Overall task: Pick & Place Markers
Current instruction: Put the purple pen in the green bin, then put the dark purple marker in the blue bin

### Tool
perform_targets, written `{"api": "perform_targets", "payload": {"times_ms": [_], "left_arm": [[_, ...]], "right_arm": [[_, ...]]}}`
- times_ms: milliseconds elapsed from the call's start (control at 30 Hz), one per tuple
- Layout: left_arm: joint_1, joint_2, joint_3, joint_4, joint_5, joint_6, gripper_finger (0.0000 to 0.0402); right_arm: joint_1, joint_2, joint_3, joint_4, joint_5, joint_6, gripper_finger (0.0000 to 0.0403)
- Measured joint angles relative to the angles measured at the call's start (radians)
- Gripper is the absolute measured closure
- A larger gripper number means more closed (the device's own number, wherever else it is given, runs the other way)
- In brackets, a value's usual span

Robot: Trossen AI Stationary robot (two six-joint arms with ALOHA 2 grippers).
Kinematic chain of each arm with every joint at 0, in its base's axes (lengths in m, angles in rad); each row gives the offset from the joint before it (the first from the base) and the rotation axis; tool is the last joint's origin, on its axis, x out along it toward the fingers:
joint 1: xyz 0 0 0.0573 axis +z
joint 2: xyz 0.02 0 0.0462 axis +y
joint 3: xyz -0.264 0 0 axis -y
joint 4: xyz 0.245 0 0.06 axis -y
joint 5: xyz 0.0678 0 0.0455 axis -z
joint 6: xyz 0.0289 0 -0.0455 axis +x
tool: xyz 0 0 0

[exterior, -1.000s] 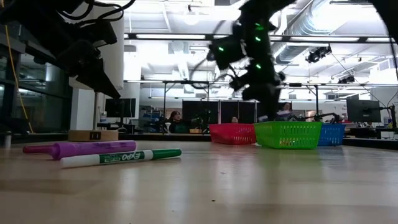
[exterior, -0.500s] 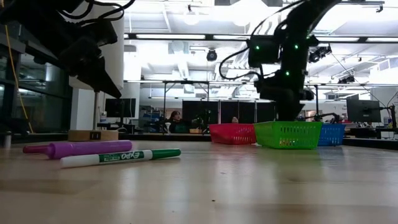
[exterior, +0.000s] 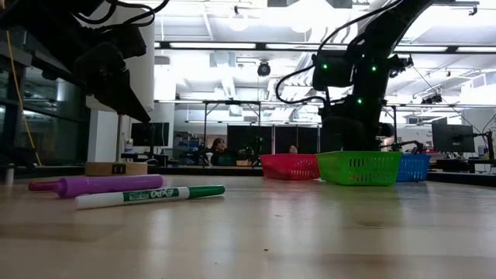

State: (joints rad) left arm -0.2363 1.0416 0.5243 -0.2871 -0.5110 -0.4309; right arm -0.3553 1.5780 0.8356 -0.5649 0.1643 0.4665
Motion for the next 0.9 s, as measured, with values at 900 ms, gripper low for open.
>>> {"api": "perform_targets", "payload": {"times_ms": [900], "left_arm": [[0.000, 0.000, 0.000, -0.012, 0.006, 0.003, 0.0401]], "right_arm": [[0.002, -0.210, 0.001, 0.001, -0.025, -0.067, 0.0230]]}}
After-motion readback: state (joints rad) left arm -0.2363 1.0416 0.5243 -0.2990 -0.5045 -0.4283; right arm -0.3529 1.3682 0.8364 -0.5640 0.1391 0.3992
